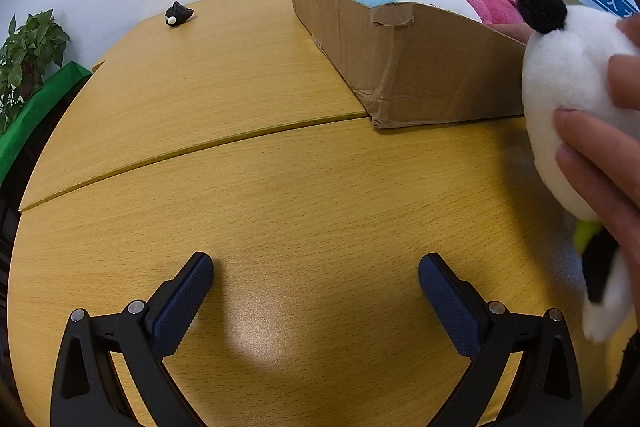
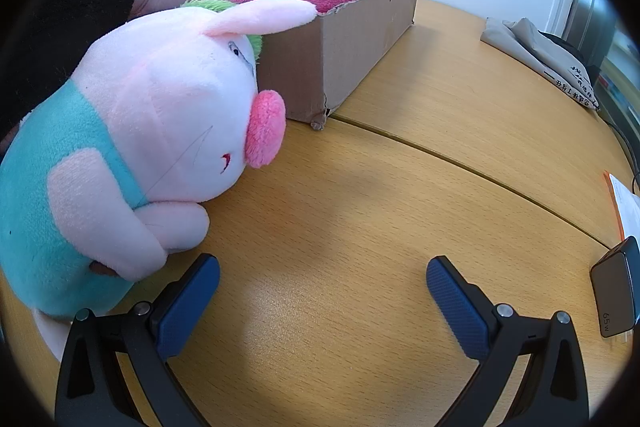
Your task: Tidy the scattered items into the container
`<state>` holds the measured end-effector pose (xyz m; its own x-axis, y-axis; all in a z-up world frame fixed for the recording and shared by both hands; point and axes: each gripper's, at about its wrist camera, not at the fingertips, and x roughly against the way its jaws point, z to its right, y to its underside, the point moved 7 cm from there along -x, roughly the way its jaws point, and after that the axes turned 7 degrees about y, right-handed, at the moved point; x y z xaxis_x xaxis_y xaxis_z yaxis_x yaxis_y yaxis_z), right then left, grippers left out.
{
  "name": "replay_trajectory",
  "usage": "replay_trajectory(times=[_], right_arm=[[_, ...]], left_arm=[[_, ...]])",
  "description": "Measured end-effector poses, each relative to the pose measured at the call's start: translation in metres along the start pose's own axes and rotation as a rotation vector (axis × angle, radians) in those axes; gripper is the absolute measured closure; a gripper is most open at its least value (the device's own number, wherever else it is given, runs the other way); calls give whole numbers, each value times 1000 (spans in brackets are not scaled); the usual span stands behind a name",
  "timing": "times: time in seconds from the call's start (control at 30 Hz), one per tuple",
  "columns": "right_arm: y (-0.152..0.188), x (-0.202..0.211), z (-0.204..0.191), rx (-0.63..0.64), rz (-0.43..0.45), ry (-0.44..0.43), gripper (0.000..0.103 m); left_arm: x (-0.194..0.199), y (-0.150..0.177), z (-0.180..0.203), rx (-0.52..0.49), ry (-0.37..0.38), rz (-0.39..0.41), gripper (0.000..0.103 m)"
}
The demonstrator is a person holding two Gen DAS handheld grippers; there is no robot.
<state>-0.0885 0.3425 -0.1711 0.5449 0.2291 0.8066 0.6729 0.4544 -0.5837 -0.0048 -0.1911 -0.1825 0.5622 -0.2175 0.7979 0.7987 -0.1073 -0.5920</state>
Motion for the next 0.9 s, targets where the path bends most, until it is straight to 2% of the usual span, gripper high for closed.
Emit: replay_trajectory(times=[0.9], right_arm=[[0,0,-2,0,0,0,0]], left_arm=[[-2,-1,-2,0,0,0,0]])
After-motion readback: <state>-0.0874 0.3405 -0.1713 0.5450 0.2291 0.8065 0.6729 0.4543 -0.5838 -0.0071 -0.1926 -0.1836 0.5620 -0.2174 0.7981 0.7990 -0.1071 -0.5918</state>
